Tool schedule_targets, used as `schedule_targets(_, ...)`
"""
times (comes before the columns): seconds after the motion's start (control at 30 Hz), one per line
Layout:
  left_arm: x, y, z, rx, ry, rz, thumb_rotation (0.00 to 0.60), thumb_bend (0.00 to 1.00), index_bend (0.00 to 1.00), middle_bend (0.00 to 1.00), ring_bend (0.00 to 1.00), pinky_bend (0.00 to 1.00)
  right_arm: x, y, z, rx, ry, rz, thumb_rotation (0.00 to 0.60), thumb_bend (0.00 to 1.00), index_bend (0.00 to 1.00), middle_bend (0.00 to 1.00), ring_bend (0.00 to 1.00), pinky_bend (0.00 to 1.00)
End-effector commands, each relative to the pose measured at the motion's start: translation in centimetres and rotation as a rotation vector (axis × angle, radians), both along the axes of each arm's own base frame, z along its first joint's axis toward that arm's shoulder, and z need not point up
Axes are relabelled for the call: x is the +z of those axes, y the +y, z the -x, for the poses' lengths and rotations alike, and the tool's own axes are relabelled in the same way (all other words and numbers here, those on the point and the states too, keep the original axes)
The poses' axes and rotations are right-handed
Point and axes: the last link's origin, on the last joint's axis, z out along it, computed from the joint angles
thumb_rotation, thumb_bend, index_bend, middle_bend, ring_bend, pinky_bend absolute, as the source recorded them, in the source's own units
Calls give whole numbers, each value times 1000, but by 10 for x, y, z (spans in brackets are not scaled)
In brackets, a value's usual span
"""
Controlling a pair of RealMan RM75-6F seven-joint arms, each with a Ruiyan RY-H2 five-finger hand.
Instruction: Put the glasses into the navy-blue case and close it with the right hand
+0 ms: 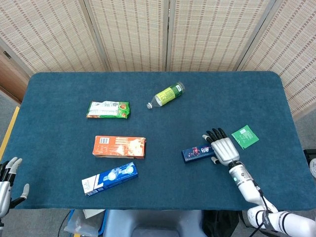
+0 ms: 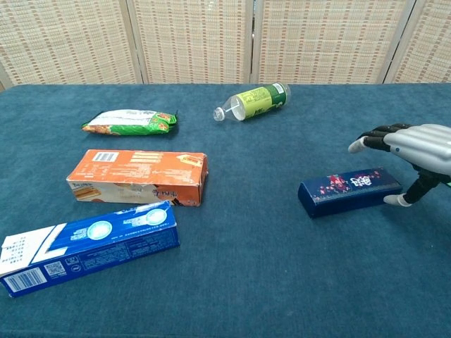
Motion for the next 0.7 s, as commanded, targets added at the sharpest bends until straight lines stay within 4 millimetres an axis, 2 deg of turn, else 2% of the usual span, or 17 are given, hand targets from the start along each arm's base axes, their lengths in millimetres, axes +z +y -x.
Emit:
schedule_targets(0.03,1,-1,1,6,1,-2,600,425,65,0,0,0,-9,-7,-3,0,20,-16,600,211,238,87,0,10)
schedule_targets(0.13,1,-1,1,6,1,0,600,425,65,0,0,0,-13,-11,-7,-8,3,-18,600,258,379,98,0,10)
schedule_targets(0.23,0,0,1,3,3,-2,600,424,65,0,0,0,-16,-15,-10,-4,-20,-8,600,333,505,152,0,10)
schedule_targets(0.37,0,0,1,3,2,0,600,424,65,0,0,0,-18,-18,-11,3,-24,-2,600,348,567,181,0,10)
schedule_targets(0.4,0,0,1,3,2,0,600,424,65,0,0,0,-19,-18,-12,3,-24,-4,600,336,554,174,0,10)
schedule_targets(0.47,1,1,1,5,0,-2,600,424,65,0,0,0,-18,-19,-12,-1,-27,-9,600,287,433,145,0,10)
schedule_targets(0.53,1,1,2,5,0,-2,600,424,65,0,0,0,-16,-19,-12,-8,-33,-17,600,197,131,85,0,4)
schedule_targets(0.6,1,2,1,2,0,-3,600,424,65,0,0,0,-9,-18,-14,-8,-59,-8,600,128,5,34,0,0)
schedule_targets(0.7,1,3,1,0,-3,-6,600,424,65,0,0,0,7,-13,-12,5,-84,33,600,97,0,9,0,0)
